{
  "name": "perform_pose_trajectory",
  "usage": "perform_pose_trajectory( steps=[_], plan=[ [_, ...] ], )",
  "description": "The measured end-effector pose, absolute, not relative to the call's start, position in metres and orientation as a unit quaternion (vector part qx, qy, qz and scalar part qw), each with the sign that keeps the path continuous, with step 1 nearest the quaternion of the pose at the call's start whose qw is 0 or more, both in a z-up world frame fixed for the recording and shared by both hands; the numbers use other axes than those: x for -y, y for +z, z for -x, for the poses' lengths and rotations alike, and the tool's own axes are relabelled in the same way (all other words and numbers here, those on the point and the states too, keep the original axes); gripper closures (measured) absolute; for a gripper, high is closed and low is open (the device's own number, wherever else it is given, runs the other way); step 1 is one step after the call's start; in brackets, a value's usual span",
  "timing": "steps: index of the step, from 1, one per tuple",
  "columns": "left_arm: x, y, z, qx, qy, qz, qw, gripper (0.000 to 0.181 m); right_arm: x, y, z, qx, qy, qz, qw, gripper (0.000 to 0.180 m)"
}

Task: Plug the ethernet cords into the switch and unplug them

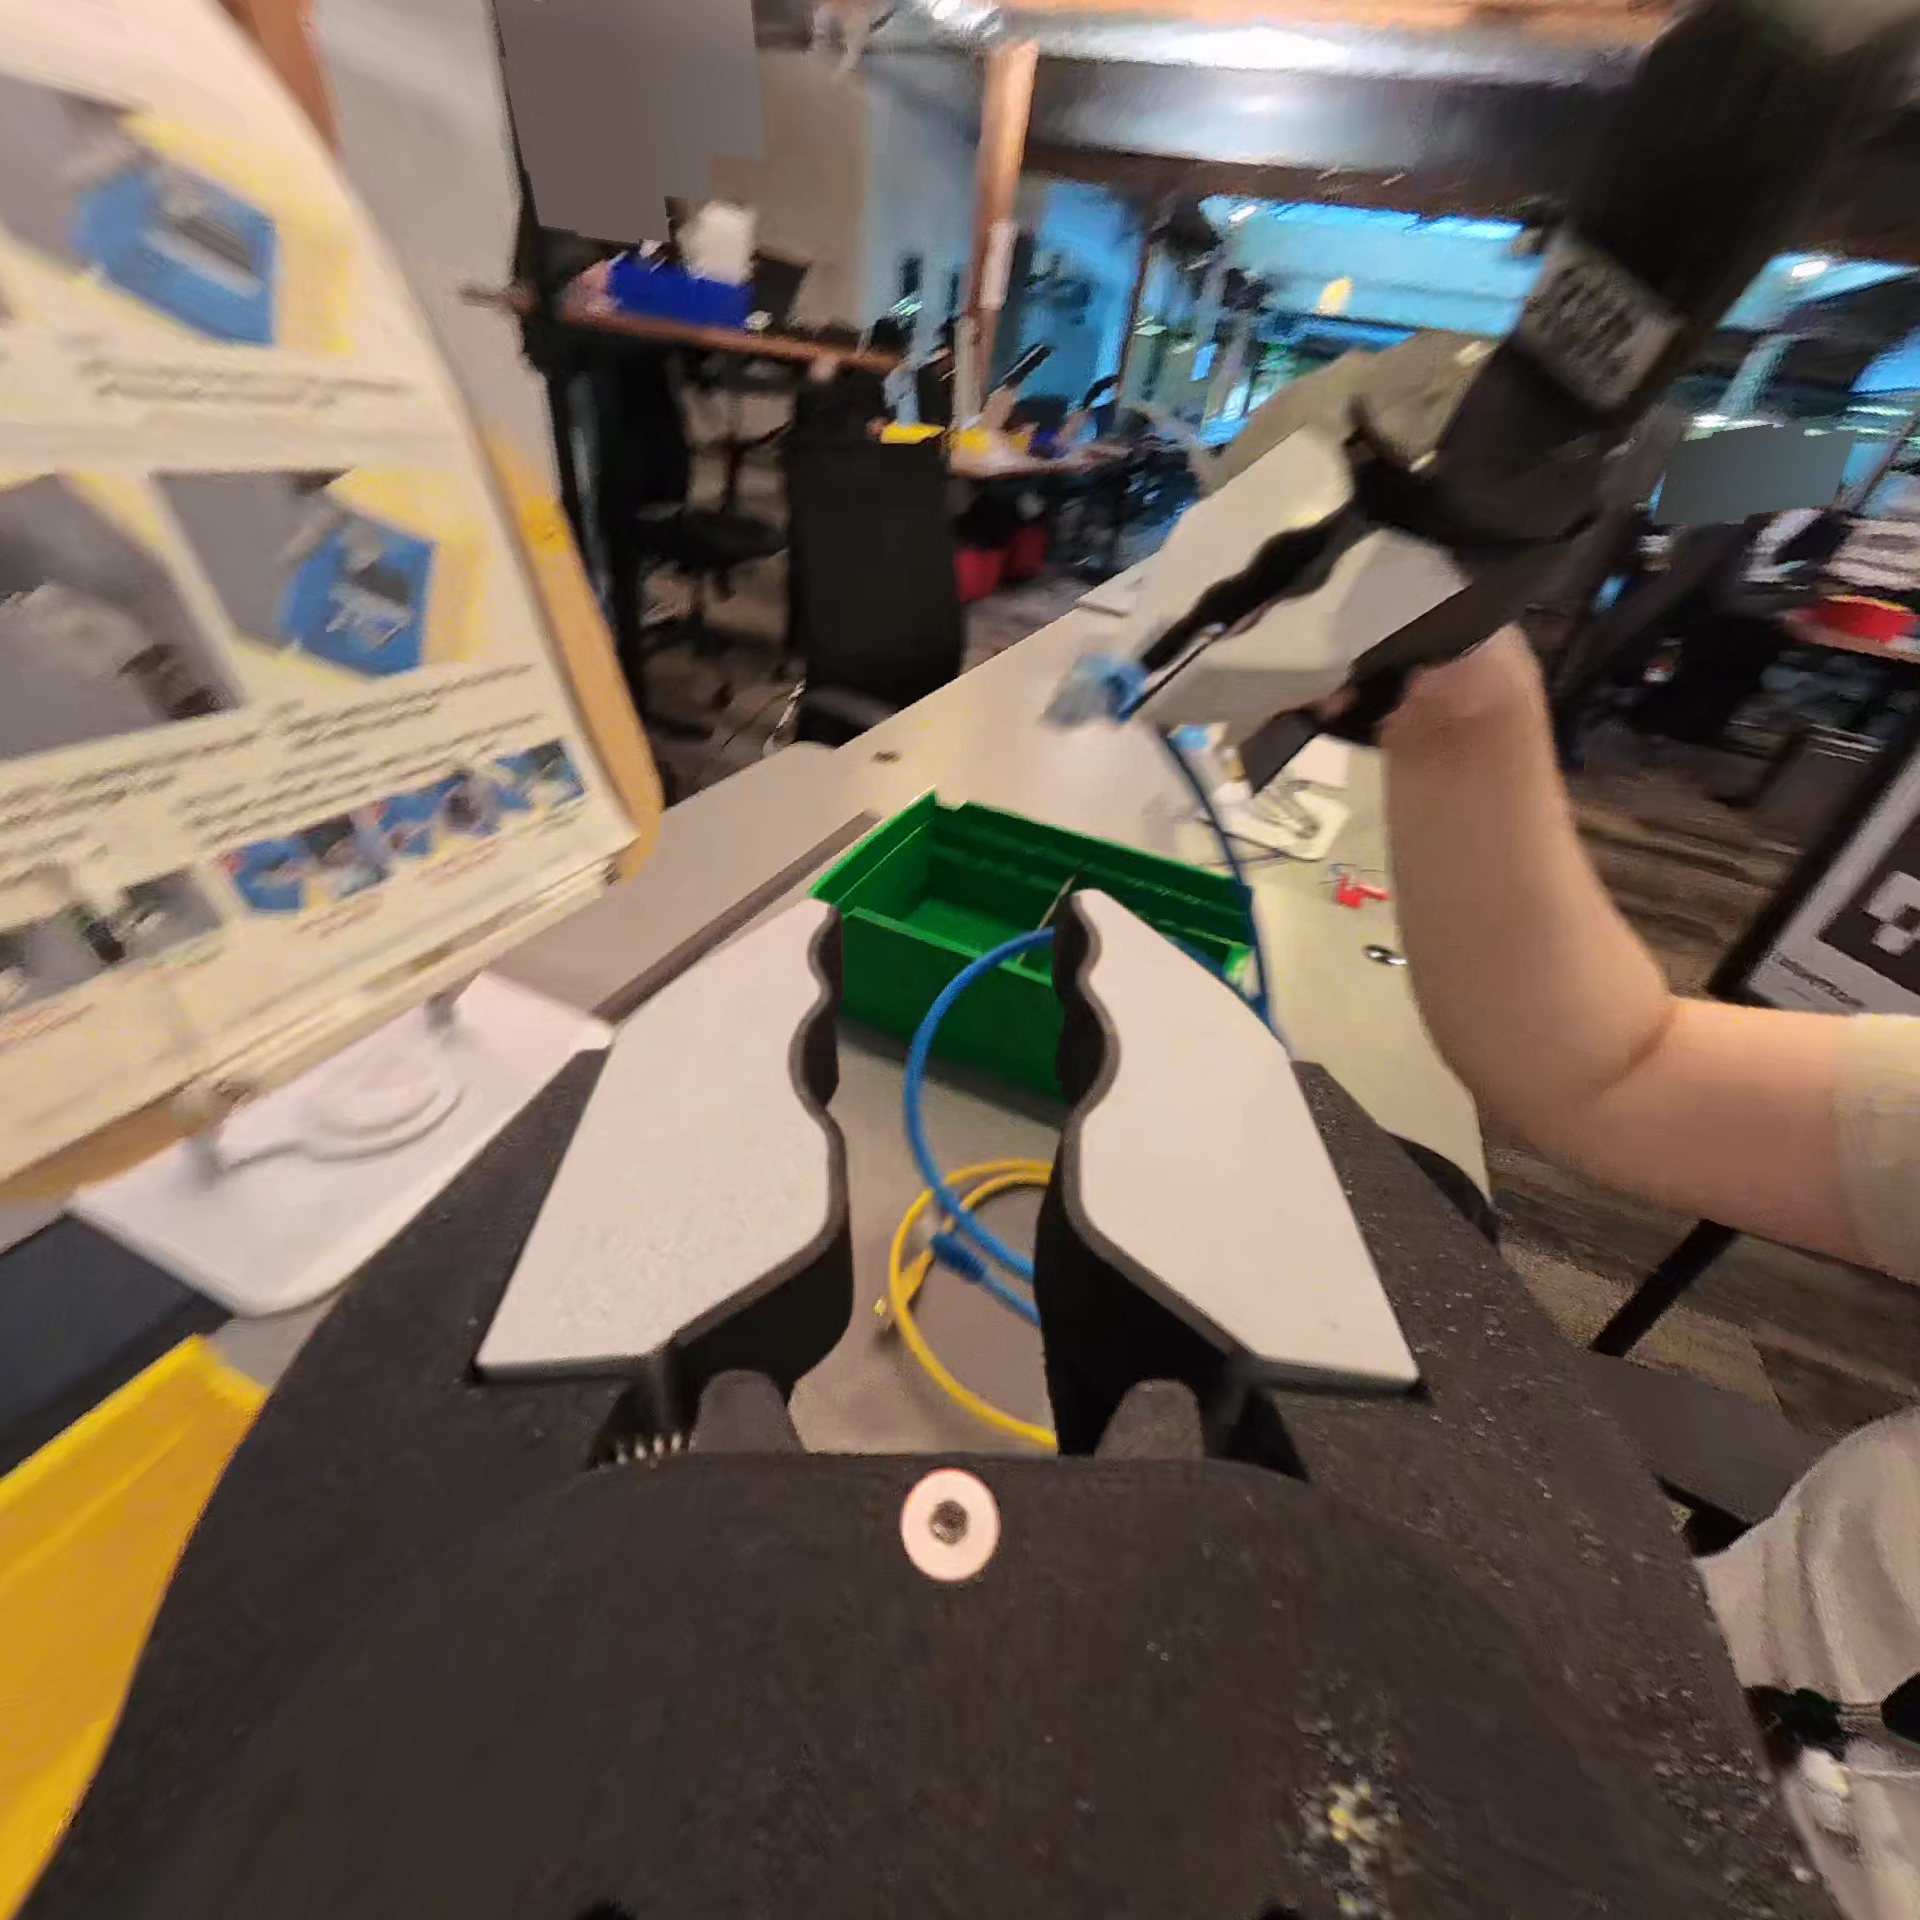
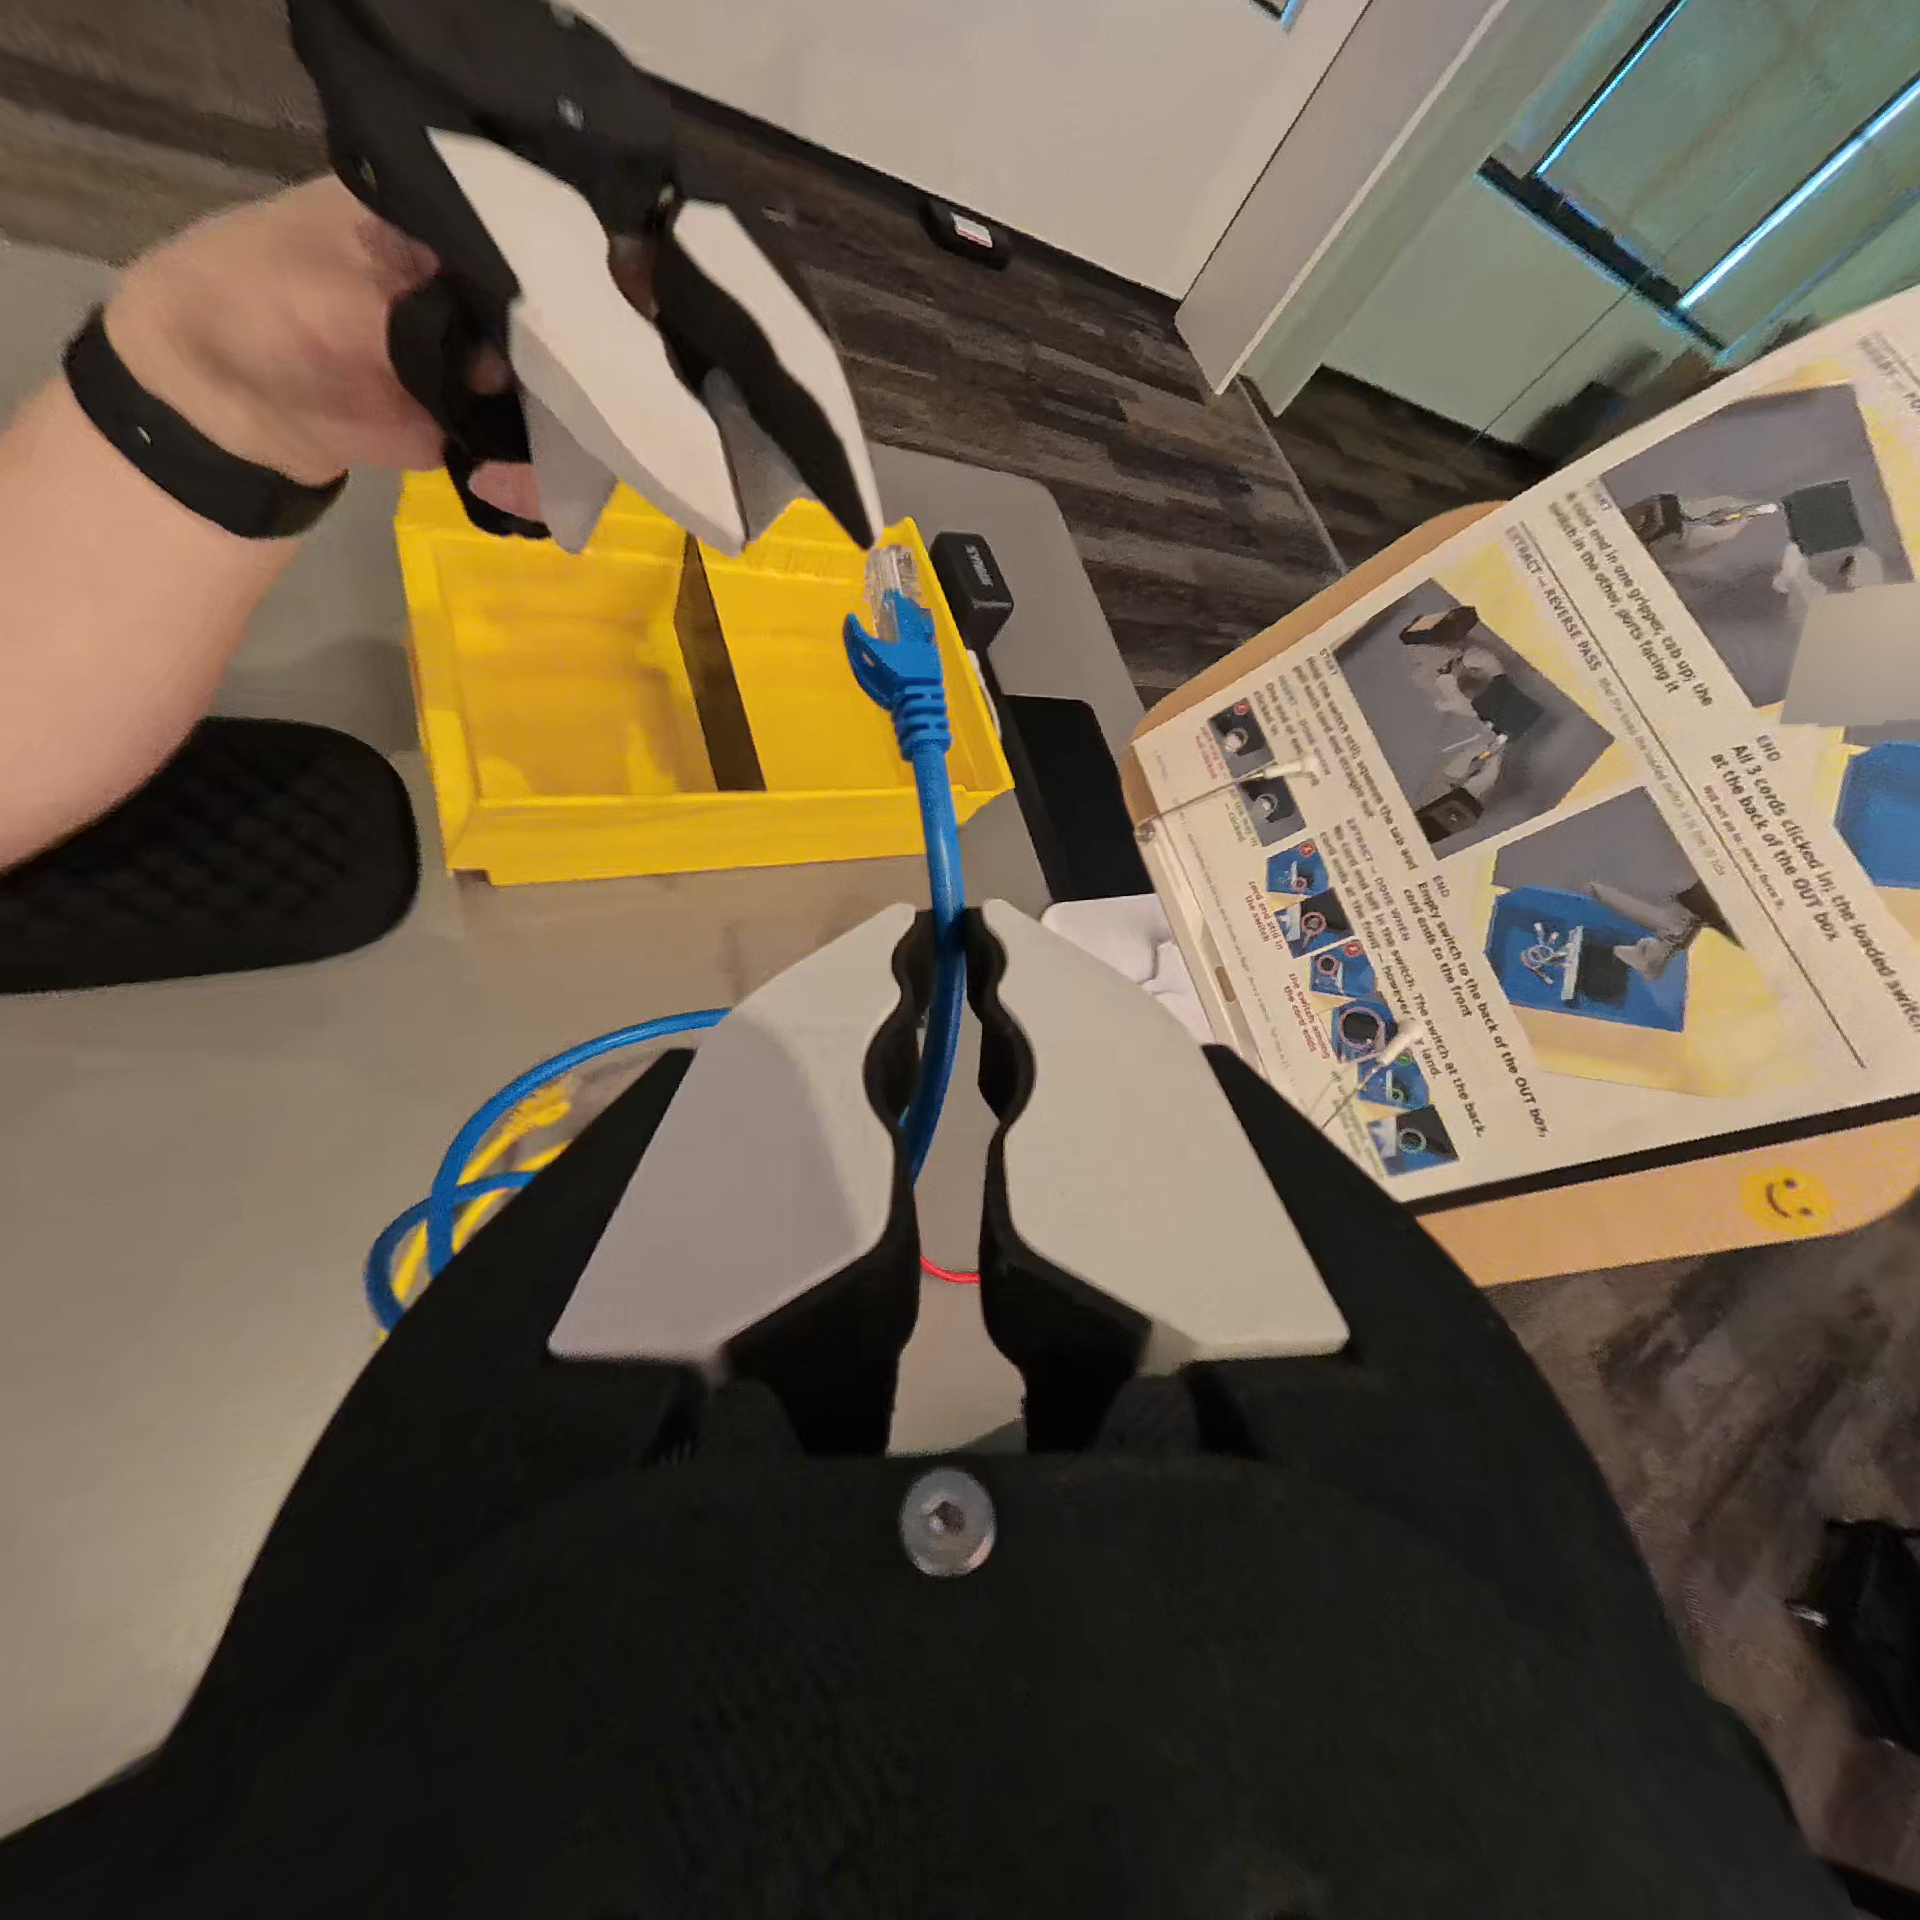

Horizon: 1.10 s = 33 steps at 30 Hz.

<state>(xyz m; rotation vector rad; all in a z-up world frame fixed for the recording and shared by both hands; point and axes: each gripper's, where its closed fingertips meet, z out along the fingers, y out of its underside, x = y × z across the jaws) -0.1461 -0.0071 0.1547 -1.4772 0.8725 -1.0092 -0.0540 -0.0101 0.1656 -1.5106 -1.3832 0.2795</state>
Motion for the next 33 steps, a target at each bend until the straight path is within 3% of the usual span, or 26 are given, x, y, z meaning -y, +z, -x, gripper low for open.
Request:
perform_pose_trajectory(
  steps=[7,13,19,25,27,29,33],
  plan=[
    [0.024,0.138,0.113,-0.460,-0.418,0.578,0.529,0.143,0.019,0.126,0.055,0.576,0.185,0.607,0.515,0.173],
    [0.025,0.125,0.090,-0.495,-0.385,0.570,0.531,0.131,0.018,0.106,0.055,0.576,0.225,0.591,0.518,0.173],
    [0.018,0.097,0.073,-0.522,-0.350,0.601,0.495,0.165,0.011,0.088,0.053,0.581,0.249,0.586,0.506,0.173],
    [0.019,0.095,0.068,-0.510,-0.390,0.616,0.457,0.166,0.014,0.079,0.052,0.602,0.264,0.571,0.492,0.172],
    [0.025,0.102,0.068,-0.500,-0.418,0.615,0.443,0.166,0.023,0.081,0.054,0.619,0.267,0.545,0.499,0.169],
    [0.029,0.110,0.070,-0.485,-0.442,0.616,0.437,0.166,0.031,0.094,0.053,0.620,0.272,0.512,0.529,0.153],
    [0.037,0.124,0.076,-0.452,-0.484,0.616,0.426,0.166,0.052,0.140,0.040,0.582,0.321,0.418,0.619,0.149]
  ],
)
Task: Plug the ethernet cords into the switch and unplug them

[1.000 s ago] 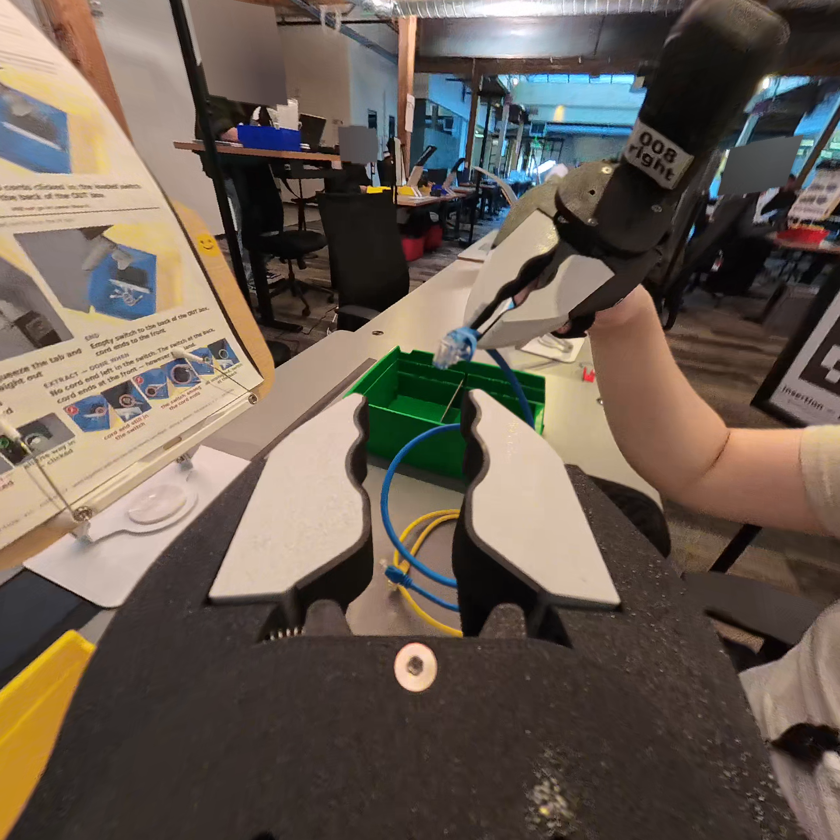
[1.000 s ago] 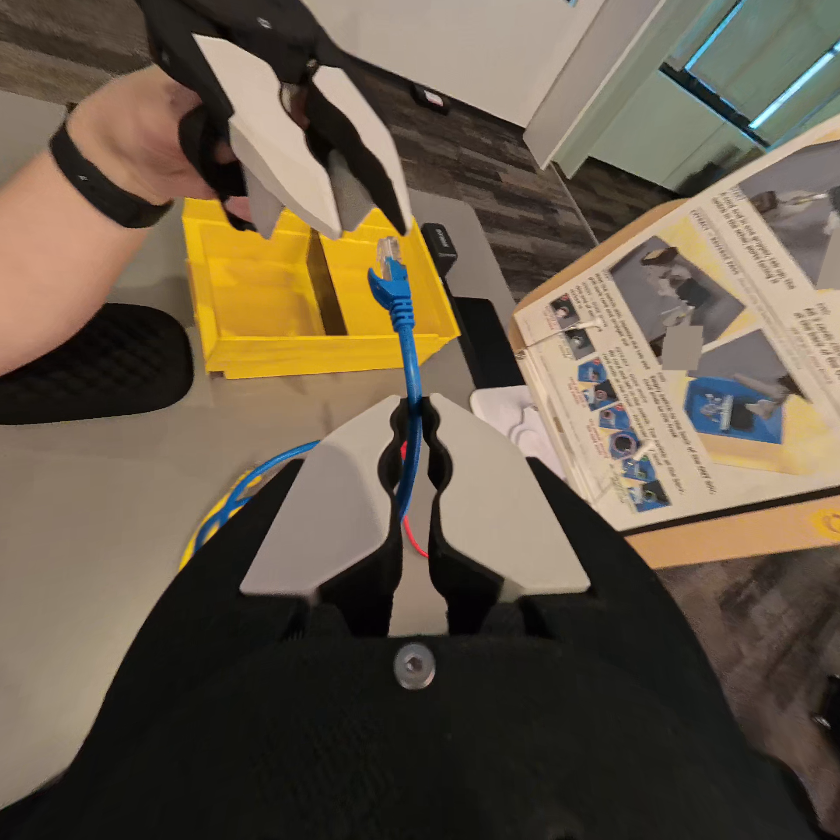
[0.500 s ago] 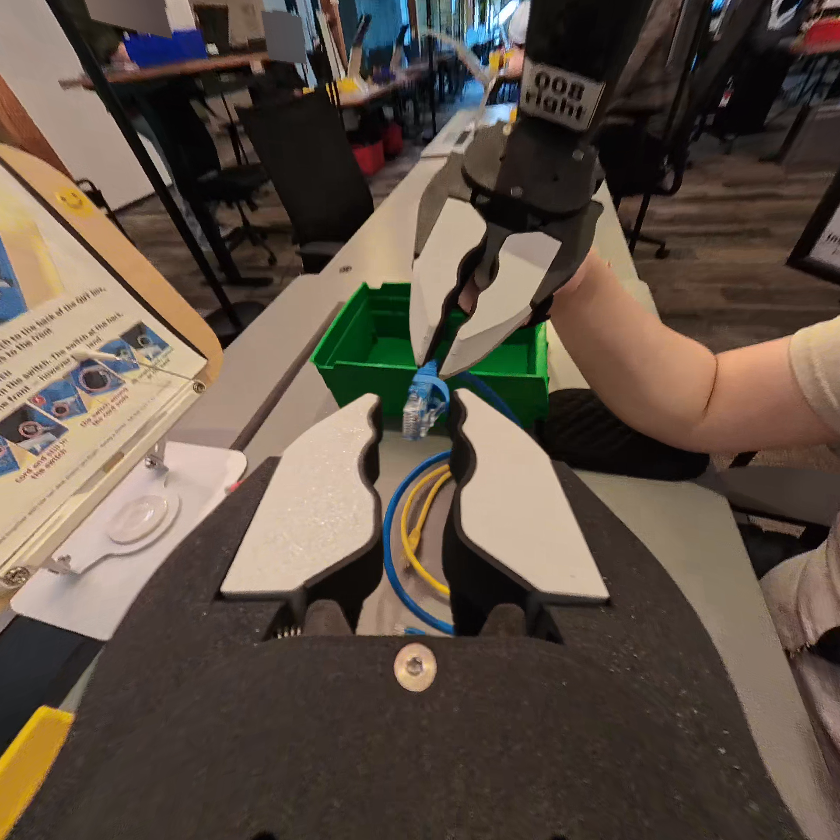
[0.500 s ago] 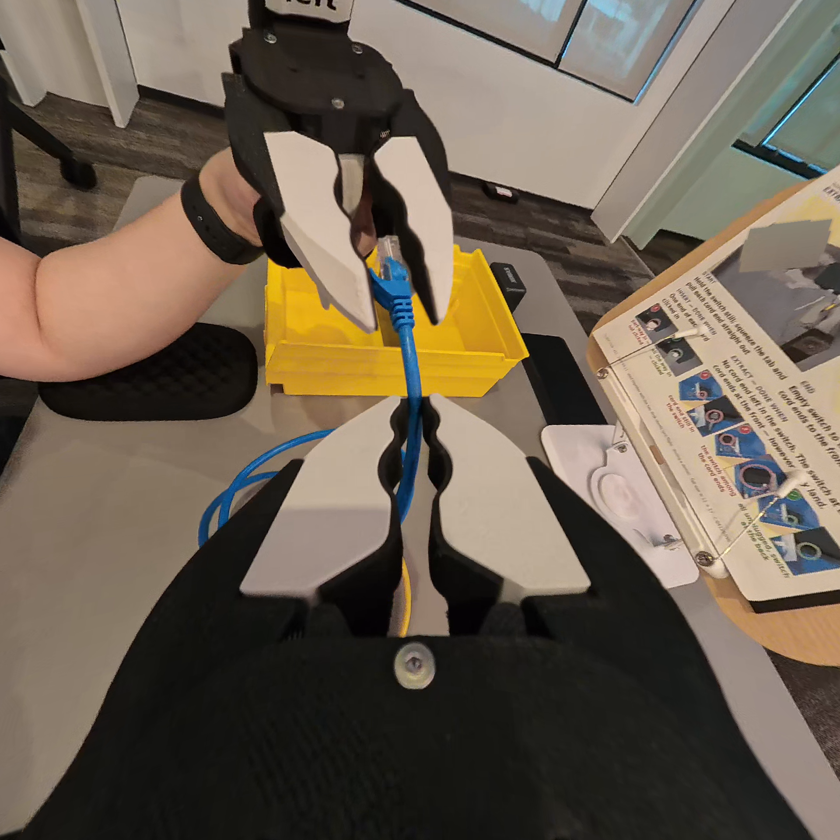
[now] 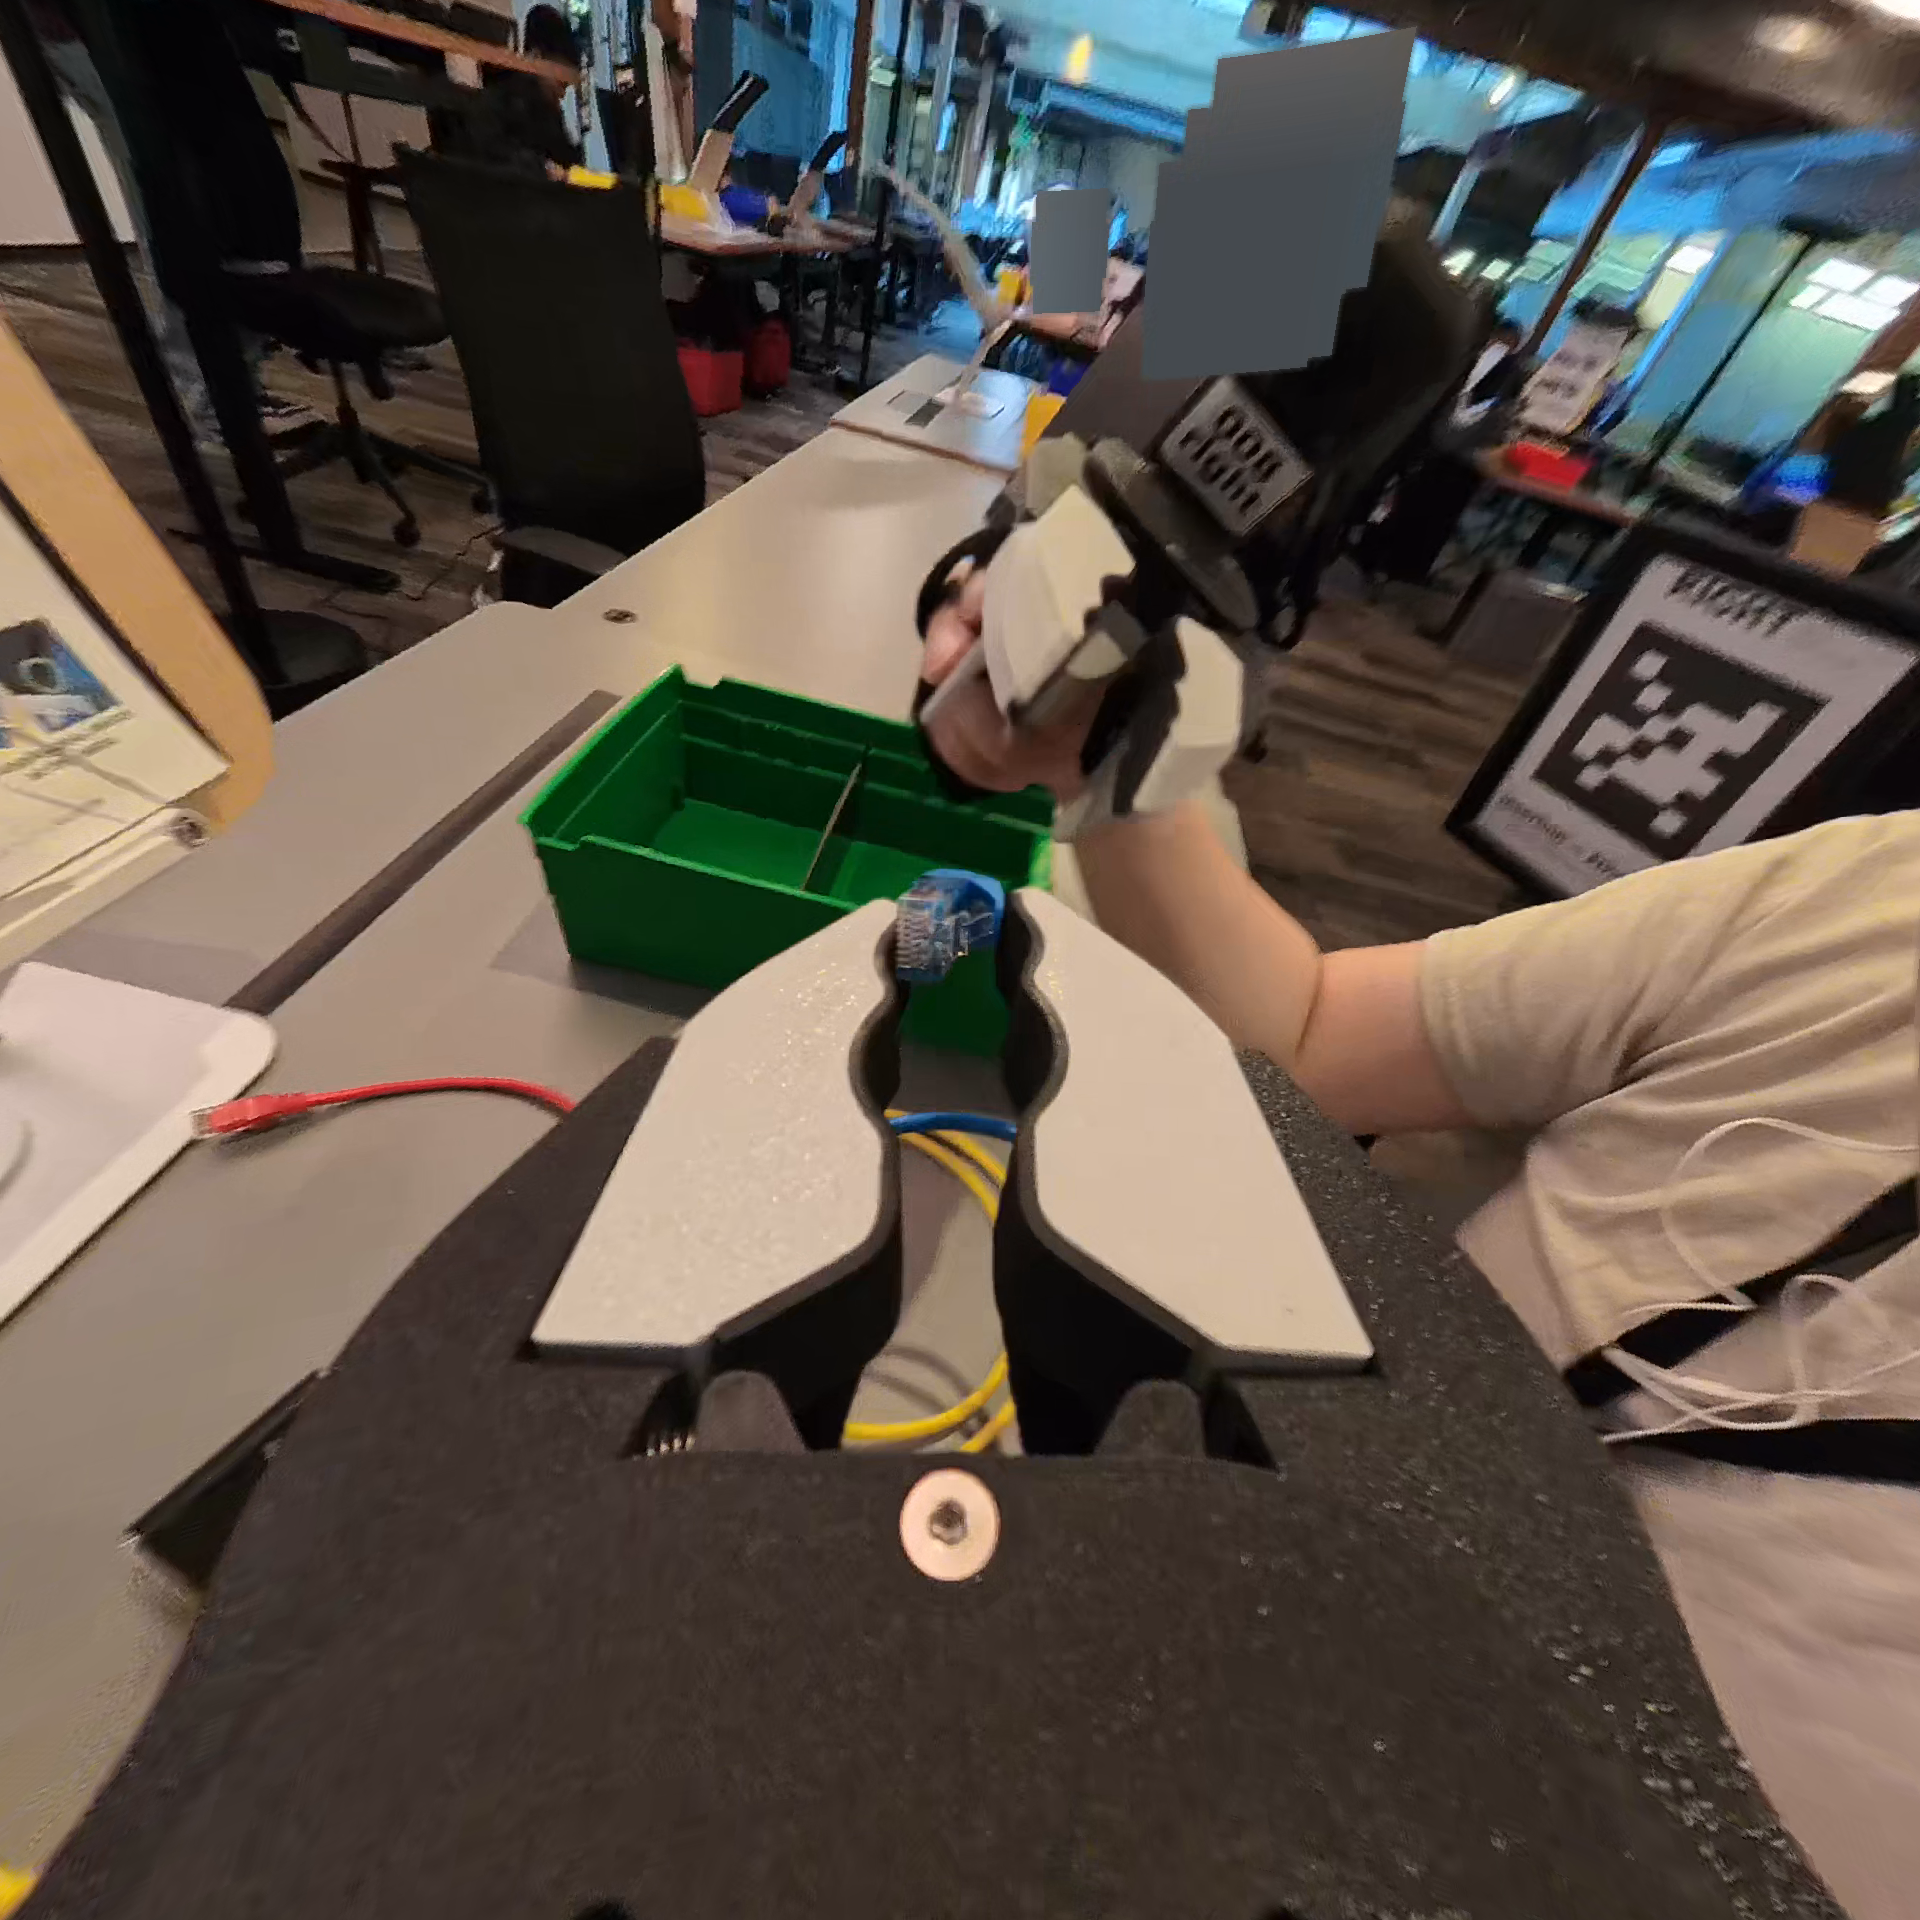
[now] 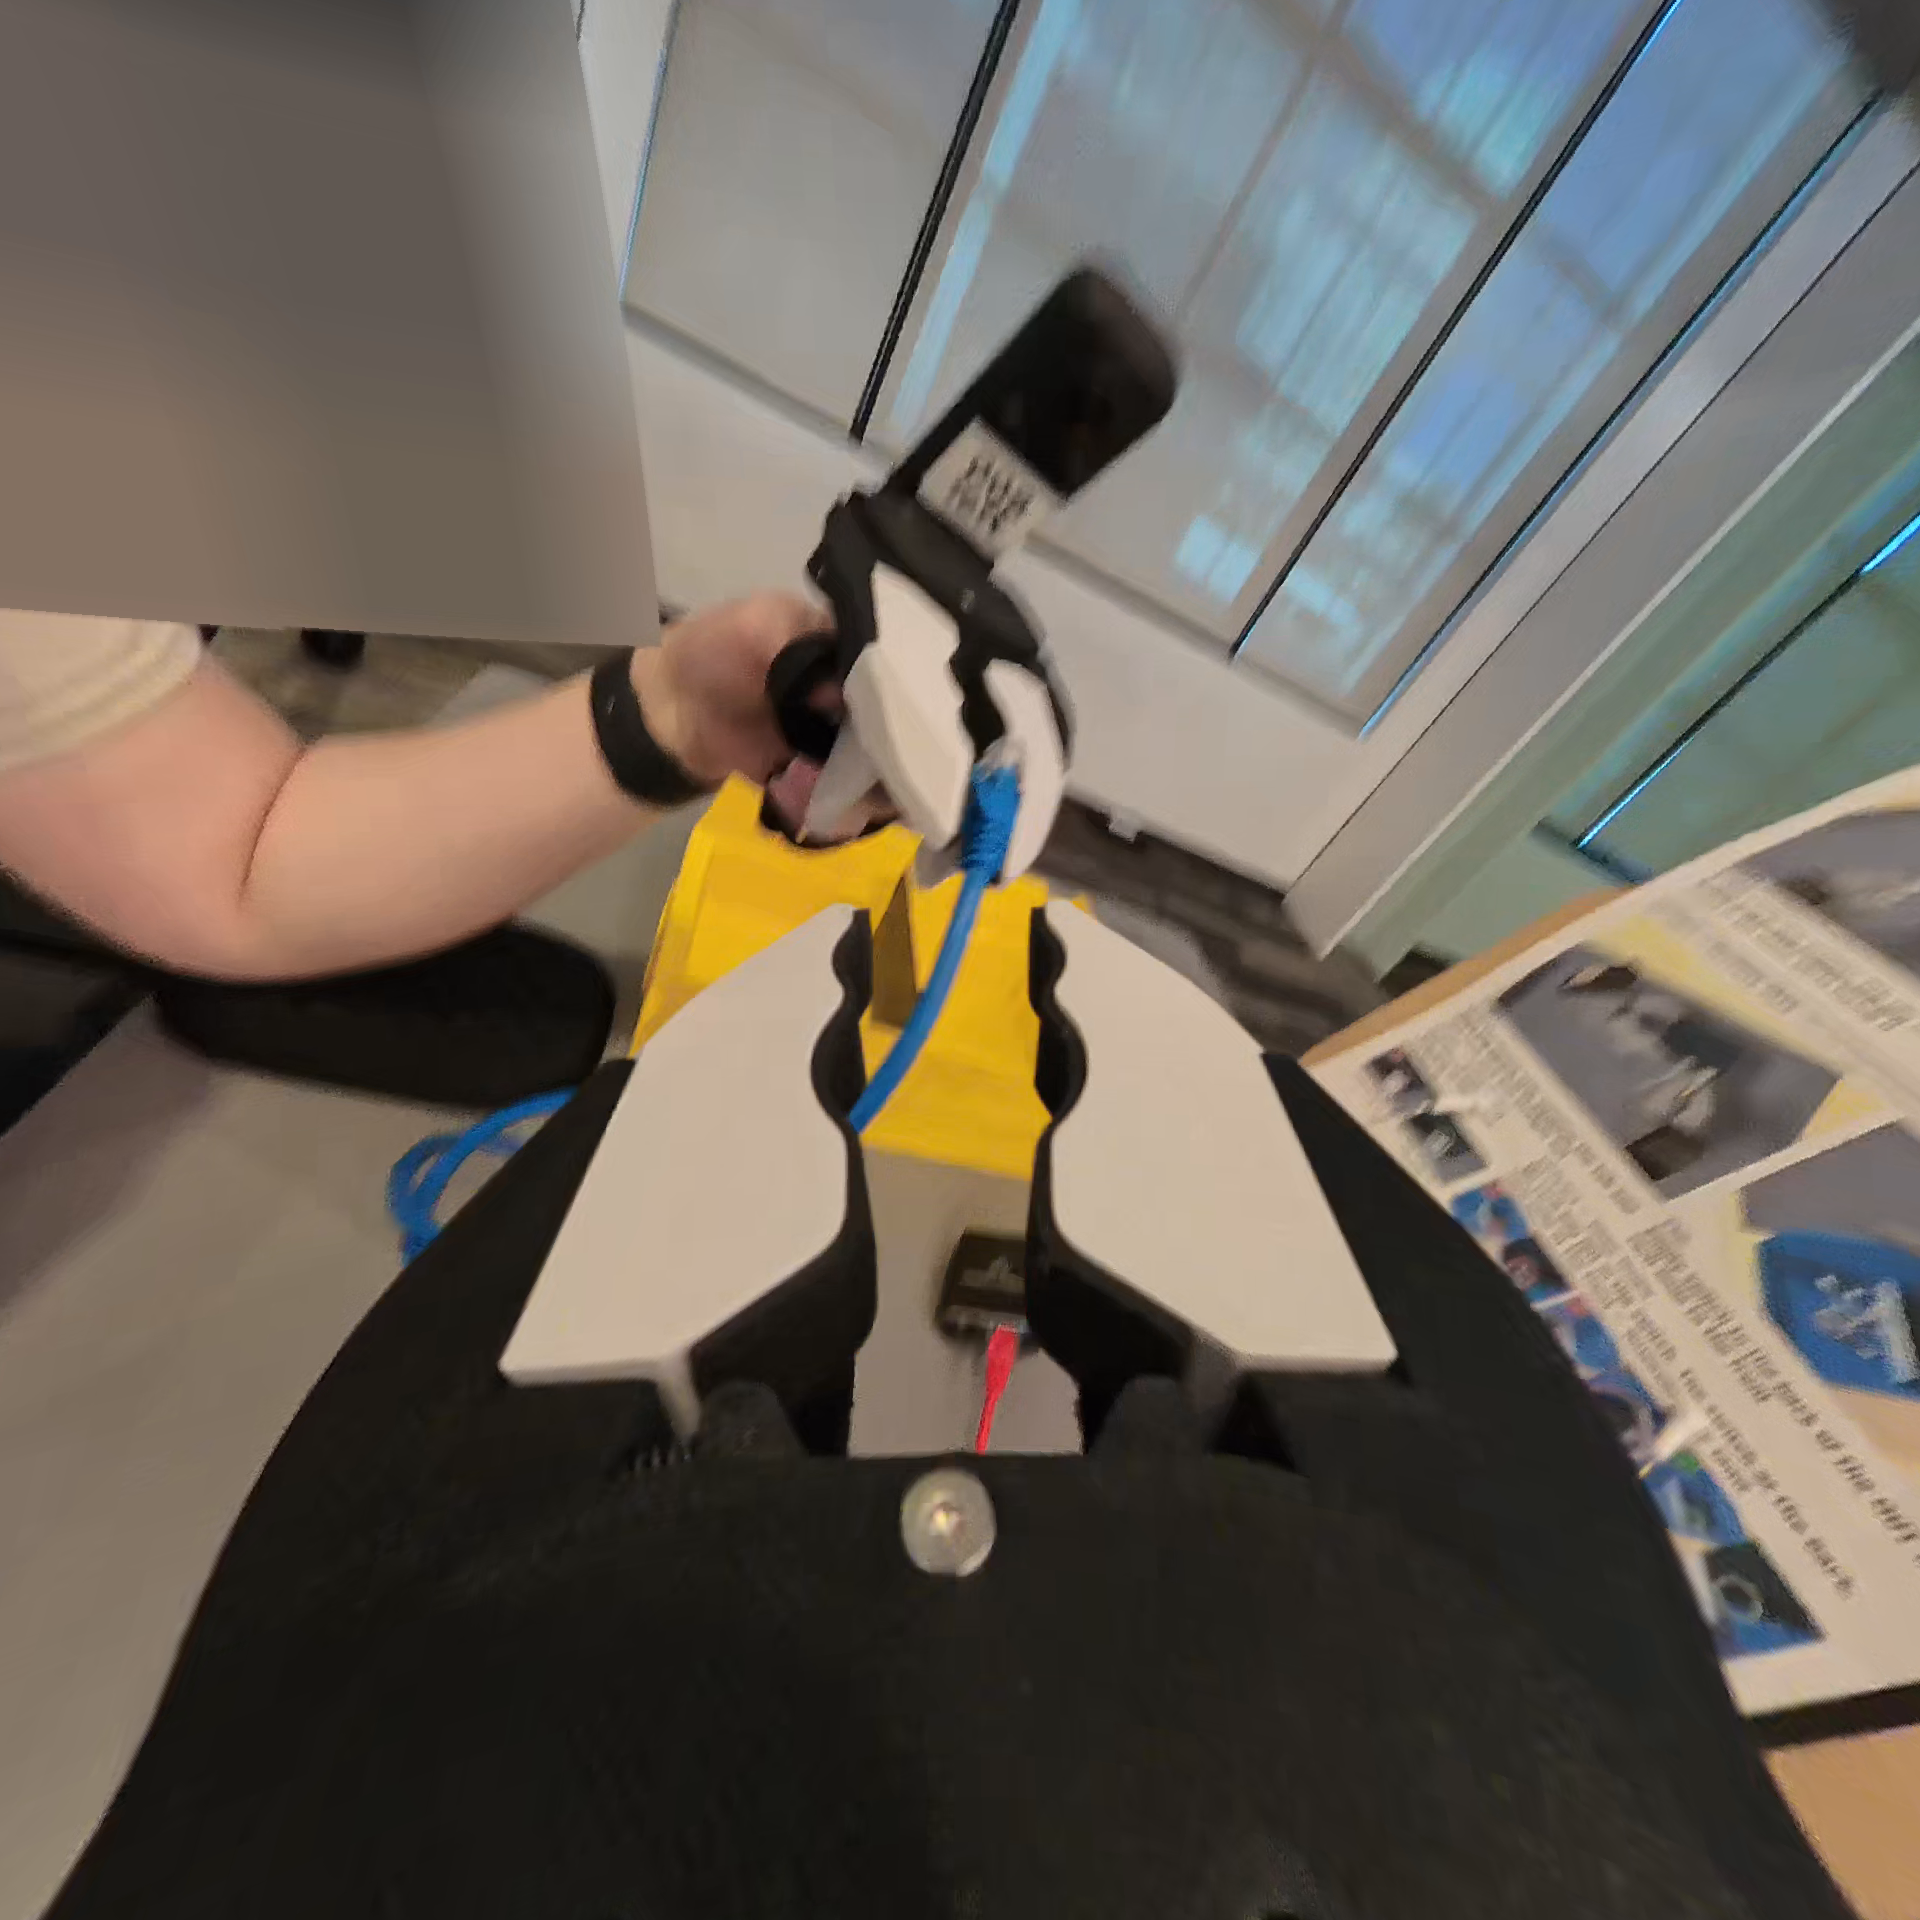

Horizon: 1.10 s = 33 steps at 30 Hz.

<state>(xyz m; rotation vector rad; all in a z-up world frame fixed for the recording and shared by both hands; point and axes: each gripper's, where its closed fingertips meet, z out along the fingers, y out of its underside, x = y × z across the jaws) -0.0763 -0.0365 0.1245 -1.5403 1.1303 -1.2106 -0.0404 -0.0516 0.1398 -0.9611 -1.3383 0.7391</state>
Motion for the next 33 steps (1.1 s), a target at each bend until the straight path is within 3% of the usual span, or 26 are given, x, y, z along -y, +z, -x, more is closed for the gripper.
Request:
perform_pose_trajectory(
  steps=[6,10,16,19,24,33],
  plan=[
    [0.061,0.160,0.086,-0.412,-0.595,0.562,0.401,0.166,0.013,0.162,0.015,0.469,0.222,0.381,0.766,0.150],
    [0.060,0.171,0.092,-0.384,-0.622,0.549,0.405,0.166,0.005,0.133,0.048,0.508,0.123,0.377,0.765,0.140],
    [0.048,0.161,0.084,-0.350,-0.638,0.573,0.377,0.167,0.040,0.148,0.088,0.439,0.195,0.313,0.819,0.140],
    [0.044,0.154,0.077,-0.339,-0.646,0.584,0.355,0.167,0.032,0.147,0.088,0.413,0.154,0.325,0.837,0.142],
    [0.038,0.148,0.069,-0.326,-0.657,0.591,0.336,0.166,0.029,0.152,0.077,0.381,0.087,0.315,0.865,0.163],
    [0.031,0.136,0.066,-0.328,-0.631,0.619,0.333,0.167,0.025,0.143,0.081,0.429,0.116,0.342,0.828,0.166]
  ],
)
